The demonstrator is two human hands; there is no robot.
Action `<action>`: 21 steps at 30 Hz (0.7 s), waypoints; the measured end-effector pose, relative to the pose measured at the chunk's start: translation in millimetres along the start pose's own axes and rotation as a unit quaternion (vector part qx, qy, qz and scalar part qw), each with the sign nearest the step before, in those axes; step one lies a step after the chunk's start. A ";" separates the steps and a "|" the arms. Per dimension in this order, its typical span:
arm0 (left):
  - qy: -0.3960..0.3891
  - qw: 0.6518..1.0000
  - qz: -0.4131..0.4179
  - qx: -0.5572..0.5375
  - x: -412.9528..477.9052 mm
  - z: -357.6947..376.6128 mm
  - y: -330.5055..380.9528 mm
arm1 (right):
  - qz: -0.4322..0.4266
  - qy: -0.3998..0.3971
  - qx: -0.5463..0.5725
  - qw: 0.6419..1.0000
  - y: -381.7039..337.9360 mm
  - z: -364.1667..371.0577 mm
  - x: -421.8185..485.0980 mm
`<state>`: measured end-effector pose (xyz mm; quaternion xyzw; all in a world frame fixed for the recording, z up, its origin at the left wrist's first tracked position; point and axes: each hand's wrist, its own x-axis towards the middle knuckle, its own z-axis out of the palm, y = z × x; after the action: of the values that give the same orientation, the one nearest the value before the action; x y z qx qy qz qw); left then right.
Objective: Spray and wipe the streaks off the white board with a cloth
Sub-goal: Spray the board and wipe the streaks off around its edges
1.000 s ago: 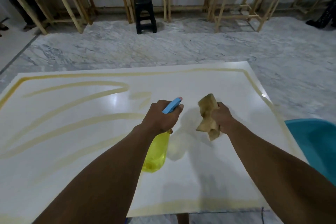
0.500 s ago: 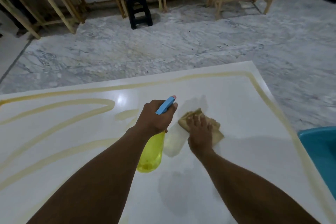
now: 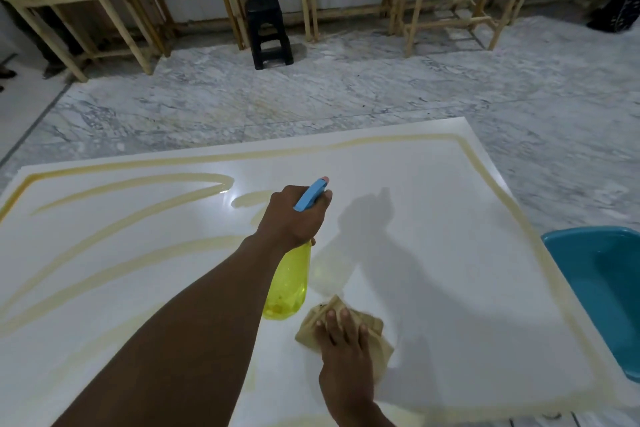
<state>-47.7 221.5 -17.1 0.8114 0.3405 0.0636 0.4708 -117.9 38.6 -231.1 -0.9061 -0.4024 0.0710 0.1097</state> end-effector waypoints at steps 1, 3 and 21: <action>0.001 1.000 0.001 0.001 -10.8 -2.4 -3.2 | 0.002 -0.024 0.002 1.000 -4.4 -2.5 -9.3; 0.007 1.000 0.000 0.005 -37.4 -9.7 -11.0 | 0.010 -0.068 0.002 0.998 -7.6 -7.6 -23.5; 0.104 0.993 -0.024 -0.041 -190.1 -105.1 -99.9 | 0.295 -0.162 0.535 0.775 -78.2 -116.6 23.4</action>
<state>-285.9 213.3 1.3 0.7718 0.4040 0.1500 0.4676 -132.8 90.5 -99.4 -0.7508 -0.0250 0.4497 0.4832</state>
